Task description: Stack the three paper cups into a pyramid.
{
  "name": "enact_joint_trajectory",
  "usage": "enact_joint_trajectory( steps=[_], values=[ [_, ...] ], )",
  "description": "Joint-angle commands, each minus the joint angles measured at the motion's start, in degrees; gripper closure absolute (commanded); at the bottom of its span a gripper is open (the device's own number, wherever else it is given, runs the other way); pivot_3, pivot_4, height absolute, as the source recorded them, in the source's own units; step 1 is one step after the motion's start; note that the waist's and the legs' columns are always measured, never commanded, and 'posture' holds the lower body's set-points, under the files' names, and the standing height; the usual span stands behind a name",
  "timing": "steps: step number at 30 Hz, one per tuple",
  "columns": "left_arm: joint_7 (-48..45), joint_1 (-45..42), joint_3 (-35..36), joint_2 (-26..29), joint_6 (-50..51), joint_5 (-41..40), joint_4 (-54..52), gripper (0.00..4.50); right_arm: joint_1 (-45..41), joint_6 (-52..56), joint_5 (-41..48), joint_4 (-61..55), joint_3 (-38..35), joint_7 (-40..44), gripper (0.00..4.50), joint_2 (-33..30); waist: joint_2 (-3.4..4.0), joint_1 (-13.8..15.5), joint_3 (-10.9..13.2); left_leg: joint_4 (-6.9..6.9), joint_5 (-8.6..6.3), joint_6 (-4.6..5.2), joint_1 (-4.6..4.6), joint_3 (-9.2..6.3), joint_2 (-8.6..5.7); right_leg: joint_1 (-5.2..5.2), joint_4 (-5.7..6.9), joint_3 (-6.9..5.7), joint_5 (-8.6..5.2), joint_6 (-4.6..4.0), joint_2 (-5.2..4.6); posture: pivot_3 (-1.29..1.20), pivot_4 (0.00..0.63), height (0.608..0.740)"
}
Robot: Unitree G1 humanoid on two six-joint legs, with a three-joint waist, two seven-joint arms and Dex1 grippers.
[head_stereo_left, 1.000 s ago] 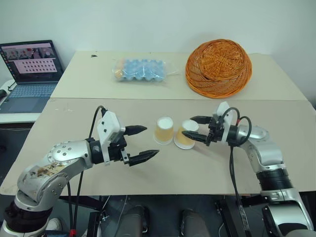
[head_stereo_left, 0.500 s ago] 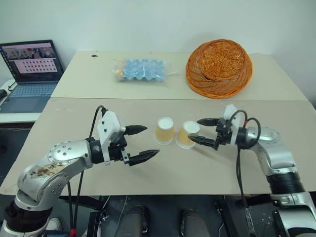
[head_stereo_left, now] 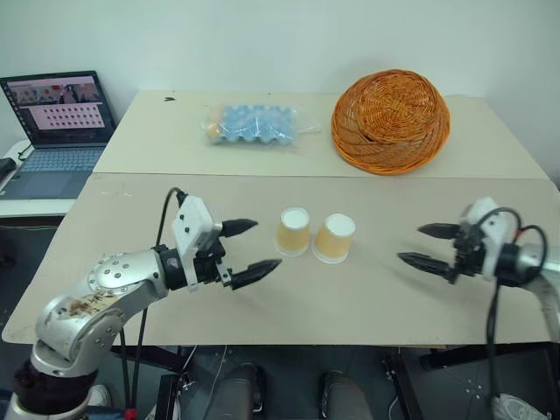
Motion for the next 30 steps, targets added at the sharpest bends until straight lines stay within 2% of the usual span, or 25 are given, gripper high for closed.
enact_joint_trajectory(
  steps=[1, 6, 8, 11, 19, 30],
  values=[
    [11.6, 0.8, 2.5, -4.2, -4.3, 9.4, -2.5, 0.0, 0.9, 6.7, 12.6, -16.7, -5.3, 0.6, 0.06, -0.9, -0.02, -0.4, 0.0, -0.01, -0.01, 0.0, 0.01, 0.0, 0.05, 0.0, -0.01, 0.01, 0.01, -0.01, 0.0, 0.0, 0.15, 0.726],
    [24.1, 7.2, -2.0, -11.5, -7.6, 22.1, -6.9, 0.0, 0.8, 8.8, 21.2, -25.9, -4.0, -1.5, 0.06, 1.4, -0.19, 0.0, 0.0, -0.02, -0.08, 0.07, 0.02, -0.09, 0.03, 0.08, -0.16, -0.04, 0.04, -0.01, -0.07, 0.0, 0.15, 0.726],
    [24.8, 10.0, -4.3, -10.6, -10.7, 28.1, -6.3, 0.0, -0.2, 9.1, 22.9, -26.1, -2.7, -2.9, 0.06, 2.7, -0.32, 0.3, 0.0, 0.04, -0.38, -0.19, -0.02, -0.09, -0.05, 0.05, -0.23, -0.01, 0.1, 0.08, -0.18, 0.0, 0.15, 0.726],
    [26.5, 12.3, -3.5, -13.2, -9.7, 29.3, -5.7, 0.0, -1.2, 8.7, 21.8, -25.2, -0.7, -4.0, 0.06, 2.7, -0.35, 1.0, 0.0, 0.07, -0.41, -0.24, -0.03, -0.08, -0.07, -0.08, -0.29, -0.03, 0.13, 0.06, -0.22, 0.0, 0.15, 0.726],
    [24.6, 16.7, -1.5, -14.5, -13.9, 32.5, -2.0, 0.0, -2.3, 7.7, 22.0, -23.5, -0.4, -3.7, 0.06, 1.6, -0.36, 1.4, 0.0, 0.07, -0.42, -0.23, -0.05, -0.08, -0.05, -0.14, -0.28, -0.06, 0.13, 0.06, -0.23, 0.0, 0.15, 0.726],
    [21.5, 11.6, 0.4, -16.1, -17.3, 32.2, 8.5, 0.0, -2.4, 7.6, 21.6, -23.6, -0.2, -4.1, 0.06, 1.6, -0.37, 1.4, 0.0, 0.09, -0.36, -0.09, -0.06, -0.07, -0.06, -0.12, -0.27, -0.1, 0.14, 0.08, -0.23, 0.0, 0.15, 0.726]
  ],
)
